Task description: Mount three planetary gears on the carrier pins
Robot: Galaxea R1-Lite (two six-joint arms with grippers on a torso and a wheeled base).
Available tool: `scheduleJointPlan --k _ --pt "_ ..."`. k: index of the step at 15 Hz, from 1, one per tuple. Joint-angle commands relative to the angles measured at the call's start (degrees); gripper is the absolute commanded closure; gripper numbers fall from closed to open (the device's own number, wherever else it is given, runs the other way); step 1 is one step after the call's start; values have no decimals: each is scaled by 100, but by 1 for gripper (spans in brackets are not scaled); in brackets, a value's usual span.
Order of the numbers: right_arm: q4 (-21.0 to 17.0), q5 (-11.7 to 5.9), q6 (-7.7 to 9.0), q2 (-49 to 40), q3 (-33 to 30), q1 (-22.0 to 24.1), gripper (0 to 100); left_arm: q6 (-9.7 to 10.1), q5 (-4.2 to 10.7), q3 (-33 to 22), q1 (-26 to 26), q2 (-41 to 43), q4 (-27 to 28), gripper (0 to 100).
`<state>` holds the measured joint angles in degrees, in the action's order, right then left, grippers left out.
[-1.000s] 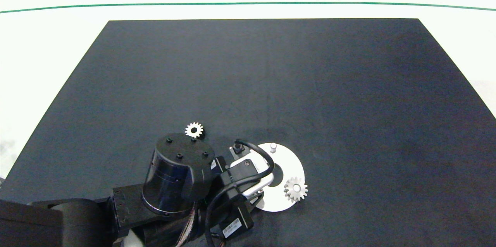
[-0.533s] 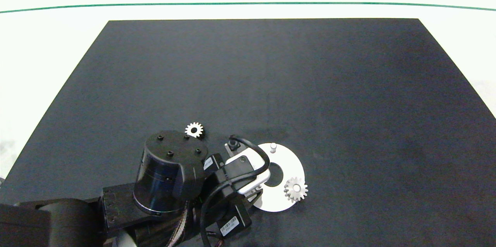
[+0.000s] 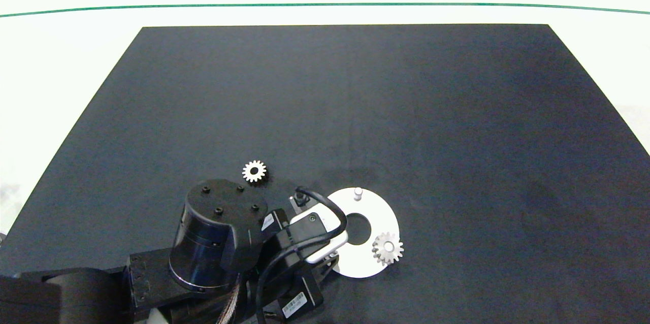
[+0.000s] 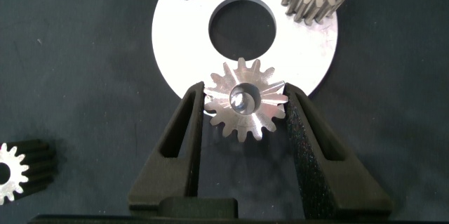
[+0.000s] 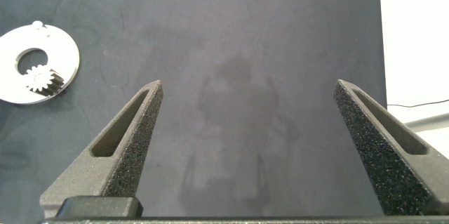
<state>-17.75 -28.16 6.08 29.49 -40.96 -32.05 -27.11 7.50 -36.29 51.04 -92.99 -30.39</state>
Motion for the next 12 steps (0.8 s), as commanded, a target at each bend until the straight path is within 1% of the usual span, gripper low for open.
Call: scheduleJointPlan --k 1,12 --pt "-9 -14 7 4 0 -3 0 -13 6 -1 -7 -9 -19 96" --pt "-9 -23 7 4 -8 -3 0 -5 6 -1 2 -105 -81 96"
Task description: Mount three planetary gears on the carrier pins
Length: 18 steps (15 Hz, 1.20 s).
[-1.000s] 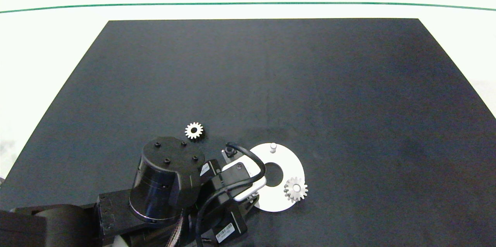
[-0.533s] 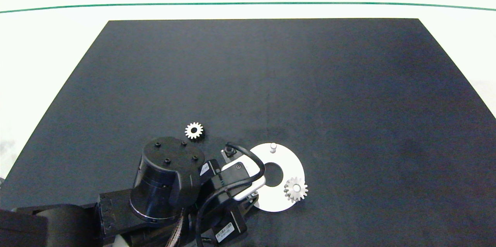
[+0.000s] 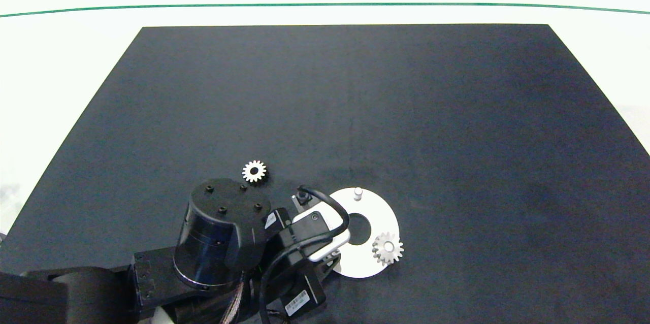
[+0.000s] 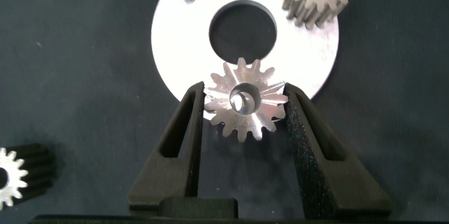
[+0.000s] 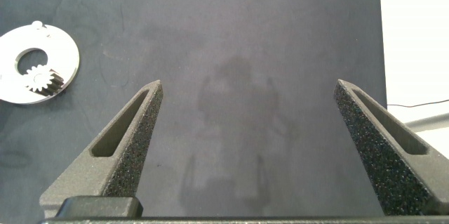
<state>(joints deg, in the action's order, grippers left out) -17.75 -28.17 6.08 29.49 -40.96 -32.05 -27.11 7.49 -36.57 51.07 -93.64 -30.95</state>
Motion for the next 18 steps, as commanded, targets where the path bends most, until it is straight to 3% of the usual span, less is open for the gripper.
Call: scheduleJointPlan --k 1,18 --pt "-9 -13 7 4 -17 -3 0 -5 7 27 0 -49 -34 96" --pt "-18 -13 7 13 -35 -3 0 -22 -45 106 -167 -93 -157 96"
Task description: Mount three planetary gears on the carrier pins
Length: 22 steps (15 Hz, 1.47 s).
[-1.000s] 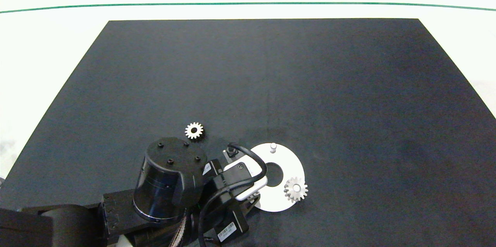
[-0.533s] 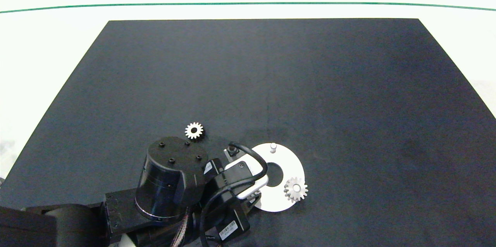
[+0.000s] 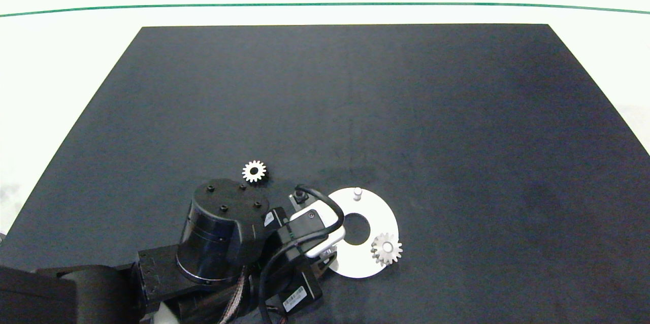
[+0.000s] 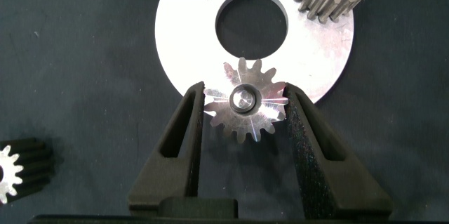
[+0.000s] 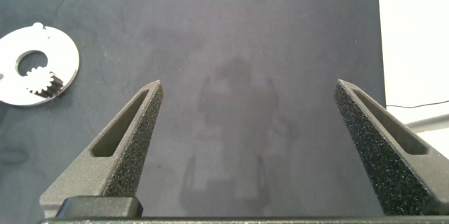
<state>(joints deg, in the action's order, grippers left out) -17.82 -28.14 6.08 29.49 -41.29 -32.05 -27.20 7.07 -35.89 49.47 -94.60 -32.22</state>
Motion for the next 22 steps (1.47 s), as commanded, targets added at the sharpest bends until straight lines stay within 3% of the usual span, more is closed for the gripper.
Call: scheduleJointPlan --k 1,6,7,17,18,21,22 --pt "-2 -25 7 4 -2 -3 0 -14 -4 56 -7 12 -39 96" --pt "-2 -25 7 4 -2 -3 0 4 -4 38 1 12 -30 96" --pt "-2 -16 7 4 -2 -3 0 13 -4 29 10 12 -48 0" --pt "-11 -25 7 -5 -19 -3 0 -31 5 21 -16 231 -153 0" --pt "-11 -16 7 4 -19 -3 0 -75 5 -59 -25 557 5 0" --pt "-11 -16 7 4 -11 -3 0 -110 5 -929 -385 1233 1631 0" --pt "-11 -16 7 4 -2 -3 0 -93 -30 -1236 -588 1260 1948 0"
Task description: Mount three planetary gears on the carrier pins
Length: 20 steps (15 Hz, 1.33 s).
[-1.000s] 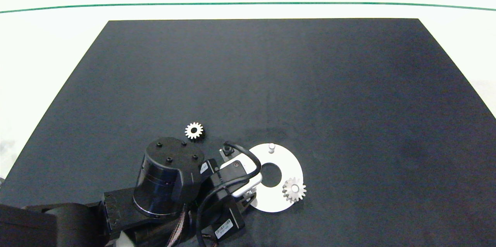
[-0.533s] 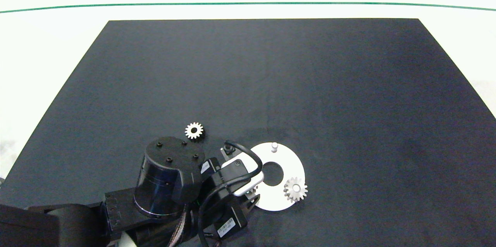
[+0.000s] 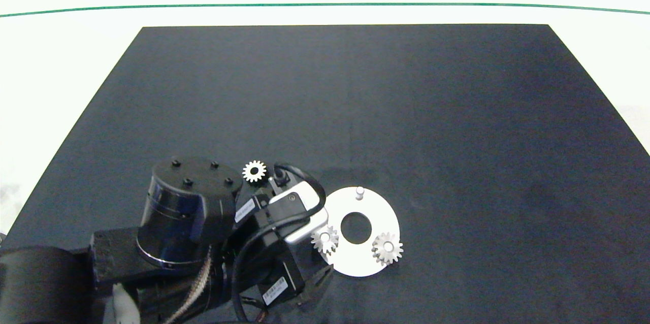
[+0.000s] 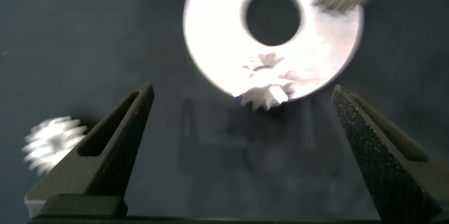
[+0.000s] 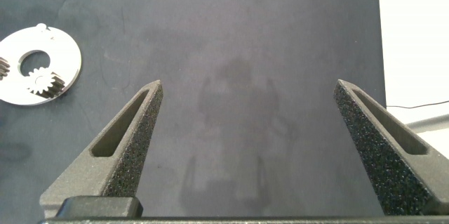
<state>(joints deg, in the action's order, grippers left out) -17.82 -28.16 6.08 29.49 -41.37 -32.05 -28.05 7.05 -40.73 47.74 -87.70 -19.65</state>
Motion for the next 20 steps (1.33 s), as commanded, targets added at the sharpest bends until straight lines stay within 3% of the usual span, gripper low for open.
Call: scheduleJointPlan --k 1,2,5,11,20 --pt "-11 -14 7 4 7 -3 0 -16 -98 -928 -573 552 796 0" --pt "-2 -14 7 4 -2 -3 0 -34 -265 -1121 -775 438 805 0" --pt "-11 -23 7 -5 -37 -3 0 -16 -432 -1218 -959 -46 735 0" --pt "-11 -14 16 -5 -29 -3 0 -78 -1153 -1201 -1909 -924 -215 0" --pt "-11 -14 7 4 15 -12 0 -368 -1531 -972 -2594 -634 -241 0"
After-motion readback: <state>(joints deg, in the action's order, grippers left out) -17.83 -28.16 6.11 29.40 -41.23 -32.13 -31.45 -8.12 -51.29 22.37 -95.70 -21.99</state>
